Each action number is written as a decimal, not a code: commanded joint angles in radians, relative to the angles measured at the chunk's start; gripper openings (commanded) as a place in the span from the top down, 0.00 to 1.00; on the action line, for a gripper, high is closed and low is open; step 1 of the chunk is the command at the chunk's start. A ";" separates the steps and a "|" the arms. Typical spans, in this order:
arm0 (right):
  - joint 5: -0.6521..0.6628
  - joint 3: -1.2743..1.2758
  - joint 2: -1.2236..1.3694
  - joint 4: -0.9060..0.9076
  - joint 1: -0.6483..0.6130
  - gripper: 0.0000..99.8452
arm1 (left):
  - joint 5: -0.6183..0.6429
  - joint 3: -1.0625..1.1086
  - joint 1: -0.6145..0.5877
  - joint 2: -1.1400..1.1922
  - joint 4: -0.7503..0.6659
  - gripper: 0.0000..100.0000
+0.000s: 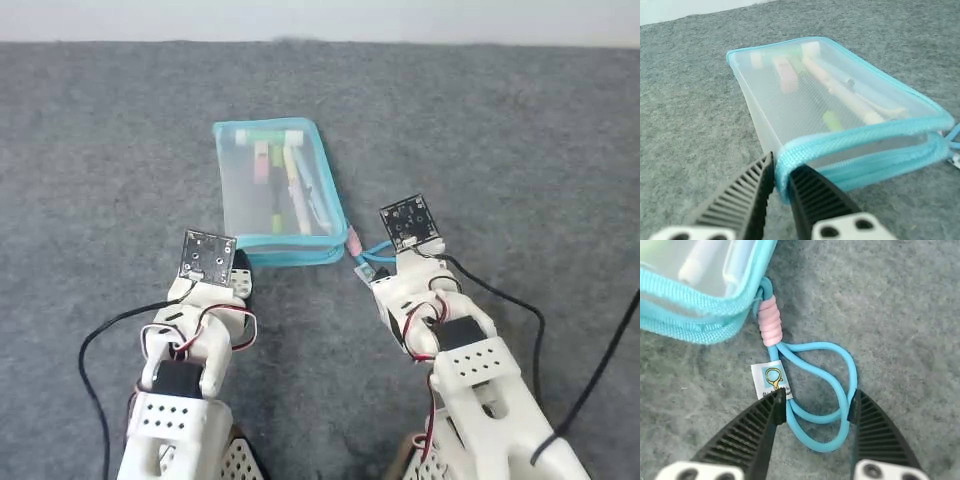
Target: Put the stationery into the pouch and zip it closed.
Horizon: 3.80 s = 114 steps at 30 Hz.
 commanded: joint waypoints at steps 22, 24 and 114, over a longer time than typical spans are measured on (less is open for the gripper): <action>0.018 -0.014 -0.038 0.007 0.018 0.80 | -0.006 -0.010 0.048 -0.015 -0.025 0.99; 0.025 -0.020 -0.038 0.007 0.024 0.80 | -0.006 -0.010 0.044 -0.015 -0.025 0.99; 0.334 -0.600 -0.027 0.647 -0.616 0.99 | -0.068 -0.076 0.054 -0.015 0.086 0.99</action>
